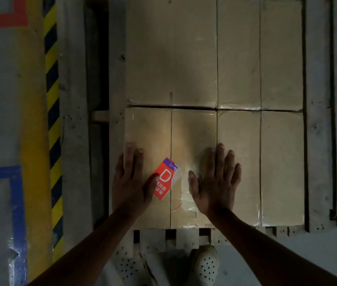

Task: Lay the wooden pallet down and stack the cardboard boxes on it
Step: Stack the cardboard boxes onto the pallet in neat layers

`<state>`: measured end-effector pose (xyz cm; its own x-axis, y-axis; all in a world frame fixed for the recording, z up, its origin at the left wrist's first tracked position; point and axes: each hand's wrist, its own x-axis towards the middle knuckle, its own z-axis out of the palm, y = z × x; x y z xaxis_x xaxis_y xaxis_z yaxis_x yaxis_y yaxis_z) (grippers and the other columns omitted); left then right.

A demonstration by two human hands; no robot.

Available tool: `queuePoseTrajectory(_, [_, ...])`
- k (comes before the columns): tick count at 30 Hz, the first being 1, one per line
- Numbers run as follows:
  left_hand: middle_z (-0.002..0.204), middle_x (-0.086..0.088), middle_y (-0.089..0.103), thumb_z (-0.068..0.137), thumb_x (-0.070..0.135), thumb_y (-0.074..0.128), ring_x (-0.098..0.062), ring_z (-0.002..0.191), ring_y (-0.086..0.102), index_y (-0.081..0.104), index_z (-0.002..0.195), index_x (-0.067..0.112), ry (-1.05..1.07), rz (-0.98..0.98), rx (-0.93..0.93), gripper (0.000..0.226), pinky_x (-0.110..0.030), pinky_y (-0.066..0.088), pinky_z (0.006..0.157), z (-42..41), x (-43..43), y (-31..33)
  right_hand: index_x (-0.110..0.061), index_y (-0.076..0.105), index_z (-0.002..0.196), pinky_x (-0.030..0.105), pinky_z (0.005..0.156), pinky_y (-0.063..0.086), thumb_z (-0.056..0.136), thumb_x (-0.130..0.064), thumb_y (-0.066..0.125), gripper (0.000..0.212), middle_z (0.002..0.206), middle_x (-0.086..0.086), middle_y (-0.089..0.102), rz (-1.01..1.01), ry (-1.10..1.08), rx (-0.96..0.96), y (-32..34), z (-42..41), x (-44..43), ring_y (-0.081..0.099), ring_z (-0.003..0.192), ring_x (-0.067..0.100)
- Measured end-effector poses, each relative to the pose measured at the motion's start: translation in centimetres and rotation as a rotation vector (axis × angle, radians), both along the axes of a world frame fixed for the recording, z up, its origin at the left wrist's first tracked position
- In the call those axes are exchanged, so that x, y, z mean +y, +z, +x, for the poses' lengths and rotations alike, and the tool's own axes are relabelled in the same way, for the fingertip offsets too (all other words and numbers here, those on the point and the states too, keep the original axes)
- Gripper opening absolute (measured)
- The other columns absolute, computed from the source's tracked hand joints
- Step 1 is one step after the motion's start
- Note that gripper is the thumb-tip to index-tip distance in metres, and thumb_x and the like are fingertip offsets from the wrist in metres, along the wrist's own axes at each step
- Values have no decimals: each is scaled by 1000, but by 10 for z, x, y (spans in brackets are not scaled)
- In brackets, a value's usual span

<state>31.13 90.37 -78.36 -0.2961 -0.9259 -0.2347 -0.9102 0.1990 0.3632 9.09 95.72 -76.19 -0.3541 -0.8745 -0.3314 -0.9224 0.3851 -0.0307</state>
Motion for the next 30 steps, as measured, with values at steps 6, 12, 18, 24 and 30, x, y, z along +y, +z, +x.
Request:
queuePoseTrajectory(6, [166,-11,7,93,65,33,-40,149,18,20,157,14,8,-9,23,83,-48,24,115,-1,0,-1,-13,8,160,58,120,15,96,-66,18,84,168,13,1,-4,2,9,0,0,0,3,153,39])
queuePoseTrajectory(12, [166,-11,4,95,68,27,-39,150,16,15,158,16,5,-27,17,83,-52,27,117,0,0,-2,-13,8,160,58,120,14,96,-66,17,83,168,12,0,-20,3,6,-1,0,0,2,153,38])
queuePoseTrajectory(18, [166,-12,6,94,70,24,-39,150,11,18,158,16,4,-39,-52,84,-57,14,119,-2,0,9,-14,10,160,61,119,18,96,-69,27,86,168,13,4,-50,8,-46,6,0,1,5,153,38])
queuePoseTrajectory(24, [165,-17,6,84,76,45,-36,152,-1,16,158,13,-375,-90,-12,101,-60,9,120,1,20,31,-16,3,160,62,120,13,82,-85,35,109,167,16,-5,-10,326,-141,29,-12,32,-4,154,37])
queuePoseTrajectory(30, [165,-17,0,56,84,65,-38,152,-1,21,157,17,-642,-36,-148,129,-65,8,117,0,39,36,-20,12,160,68,117,17,62,-84,63,127,167,13,-8,133,428,-147,33,-18,59,-7,153,37])
